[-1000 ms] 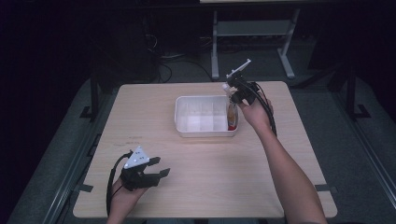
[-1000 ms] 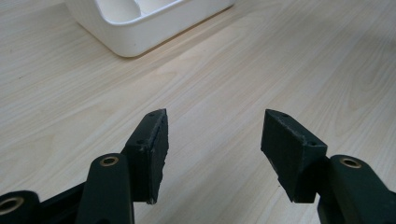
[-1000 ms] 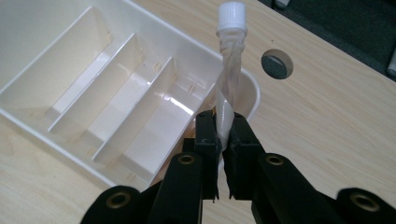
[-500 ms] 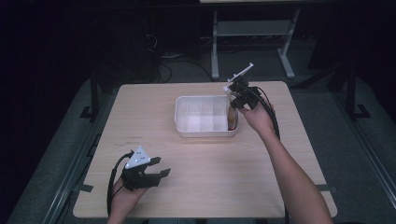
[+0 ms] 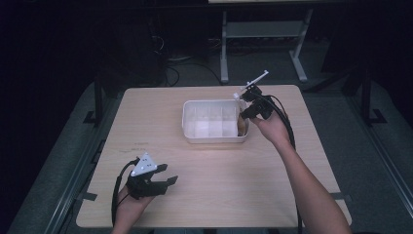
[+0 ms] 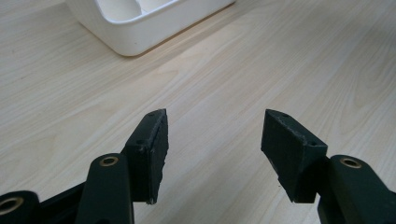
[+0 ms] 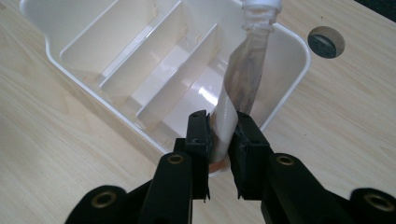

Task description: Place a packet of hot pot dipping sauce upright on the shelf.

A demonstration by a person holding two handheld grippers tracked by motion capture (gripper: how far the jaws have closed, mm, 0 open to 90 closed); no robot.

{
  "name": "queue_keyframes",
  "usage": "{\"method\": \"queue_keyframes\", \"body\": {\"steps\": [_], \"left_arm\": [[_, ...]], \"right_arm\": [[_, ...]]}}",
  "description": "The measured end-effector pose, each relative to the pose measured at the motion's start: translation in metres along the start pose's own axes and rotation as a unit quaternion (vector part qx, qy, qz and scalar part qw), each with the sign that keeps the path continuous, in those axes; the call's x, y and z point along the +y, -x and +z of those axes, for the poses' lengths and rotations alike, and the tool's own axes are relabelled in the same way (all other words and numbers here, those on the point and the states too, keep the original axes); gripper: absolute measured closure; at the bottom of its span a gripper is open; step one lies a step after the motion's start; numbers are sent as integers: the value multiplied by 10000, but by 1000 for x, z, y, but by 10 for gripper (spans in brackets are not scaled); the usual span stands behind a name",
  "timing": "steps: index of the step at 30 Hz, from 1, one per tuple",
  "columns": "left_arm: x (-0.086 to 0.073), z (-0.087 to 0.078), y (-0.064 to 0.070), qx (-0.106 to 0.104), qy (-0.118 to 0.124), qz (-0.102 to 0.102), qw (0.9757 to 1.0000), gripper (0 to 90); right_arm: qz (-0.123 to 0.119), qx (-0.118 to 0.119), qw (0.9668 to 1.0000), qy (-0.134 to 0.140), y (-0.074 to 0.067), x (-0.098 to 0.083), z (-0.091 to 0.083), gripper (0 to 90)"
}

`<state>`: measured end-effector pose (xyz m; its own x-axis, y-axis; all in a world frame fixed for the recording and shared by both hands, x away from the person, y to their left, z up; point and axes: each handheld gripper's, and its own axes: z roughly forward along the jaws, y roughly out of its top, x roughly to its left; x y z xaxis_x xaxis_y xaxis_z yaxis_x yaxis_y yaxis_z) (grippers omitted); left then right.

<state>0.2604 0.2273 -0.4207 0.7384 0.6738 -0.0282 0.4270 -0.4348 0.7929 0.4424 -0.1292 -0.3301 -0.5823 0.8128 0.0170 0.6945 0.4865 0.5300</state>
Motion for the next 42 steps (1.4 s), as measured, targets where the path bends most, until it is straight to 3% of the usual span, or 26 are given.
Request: {"method": "queue_keyframes", "body": {"steps": [15,22,42], "left_arm": [[0,3,1,-17,-50,19,10000,404],[0,3,2,-16,-45,18,10000,400],[-1,3,-1,7,-50,-53,10000,392]], "right_arm": [[154,385,9990,152,9,-11,-13,625],[352,700,9964,337,21,-23,-21,553],[381,978,9925,632,22,-65,-36,512]]}}
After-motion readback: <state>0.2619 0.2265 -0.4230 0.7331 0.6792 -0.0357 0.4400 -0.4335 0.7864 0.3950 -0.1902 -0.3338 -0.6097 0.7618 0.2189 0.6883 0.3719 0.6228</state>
